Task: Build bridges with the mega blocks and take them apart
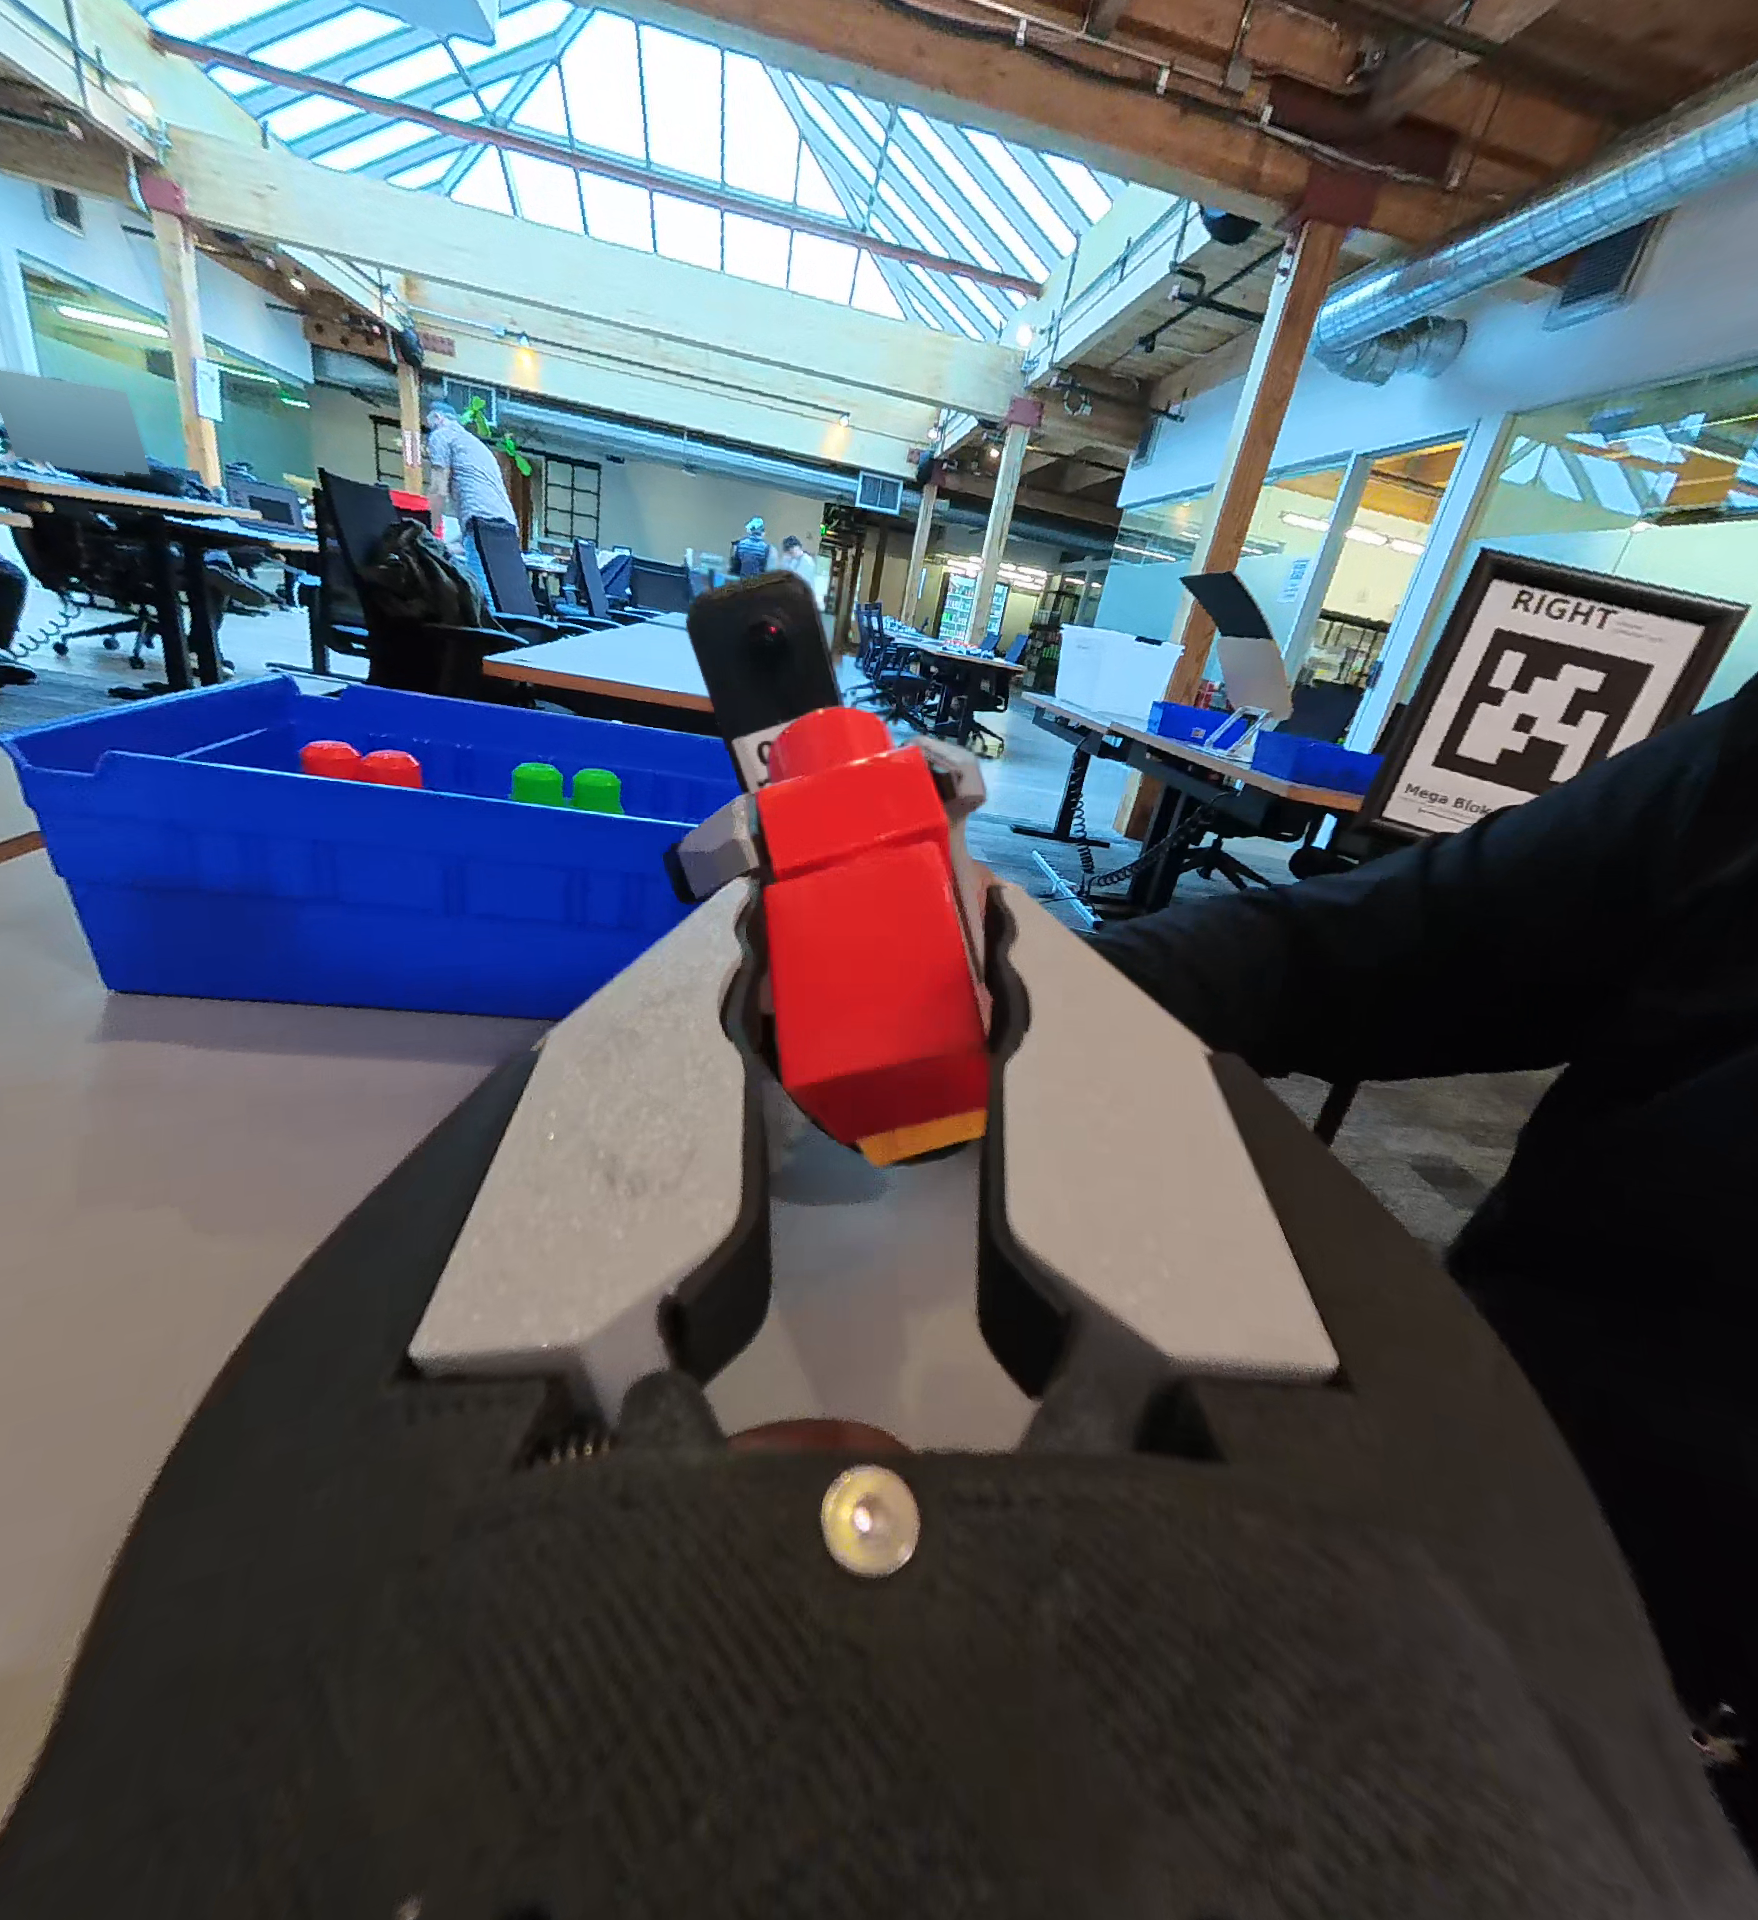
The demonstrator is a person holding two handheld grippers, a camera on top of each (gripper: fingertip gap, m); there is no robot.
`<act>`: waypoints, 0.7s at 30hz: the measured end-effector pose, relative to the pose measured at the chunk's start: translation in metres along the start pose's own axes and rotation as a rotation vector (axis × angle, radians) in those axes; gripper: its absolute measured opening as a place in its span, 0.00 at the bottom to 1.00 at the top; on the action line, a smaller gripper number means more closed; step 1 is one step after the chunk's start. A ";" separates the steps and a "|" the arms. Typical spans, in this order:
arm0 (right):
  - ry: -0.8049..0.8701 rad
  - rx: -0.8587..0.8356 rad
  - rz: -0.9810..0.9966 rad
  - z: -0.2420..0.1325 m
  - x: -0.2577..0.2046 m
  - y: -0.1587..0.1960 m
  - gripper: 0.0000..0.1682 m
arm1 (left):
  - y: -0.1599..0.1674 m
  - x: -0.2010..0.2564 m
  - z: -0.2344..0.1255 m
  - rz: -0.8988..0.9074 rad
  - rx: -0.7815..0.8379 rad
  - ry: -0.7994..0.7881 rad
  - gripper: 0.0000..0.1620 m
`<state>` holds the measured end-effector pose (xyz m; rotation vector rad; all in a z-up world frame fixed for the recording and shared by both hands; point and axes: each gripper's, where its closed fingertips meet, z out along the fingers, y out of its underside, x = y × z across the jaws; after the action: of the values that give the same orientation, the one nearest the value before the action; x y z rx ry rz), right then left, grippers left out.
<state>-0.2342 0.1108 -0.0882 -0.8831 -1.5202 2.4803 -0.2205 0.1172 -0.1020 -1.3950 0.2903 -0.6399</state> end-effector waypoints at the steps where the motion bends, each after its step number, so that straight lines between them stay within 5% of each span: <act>1: -0.008 0.015 0.019 -0.001 0.001 -0.002 0.19 | -0.001 -0.001 -0.001 0.002 0.004 -0.004 0.24; 12: 0.004 0.029 0.001 -0.010 0.003 -0.010 0.19 | 0.020 -0.009 -0.007 -0.094 -0.143 -0.004 0.30; 15: 0.010 0.000 -0.017 -0.011 0.004 -0.007 0.19 | 0.026 -0.001 -0.005 -0.109 -0.165 0.038 0.22; 21: 0.016 -0.045 -0.048 -0.012 0.003 -0.005 0.19 | 0.031 -0.002 -0.002 -0.089 -0.203 0.009 0.22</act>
<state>-0.2311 0.1242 -0.0891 -0.8603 -1.5784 2.4090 -0.2161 0.1180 -0.1327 -1.6070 0.3079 -0.7054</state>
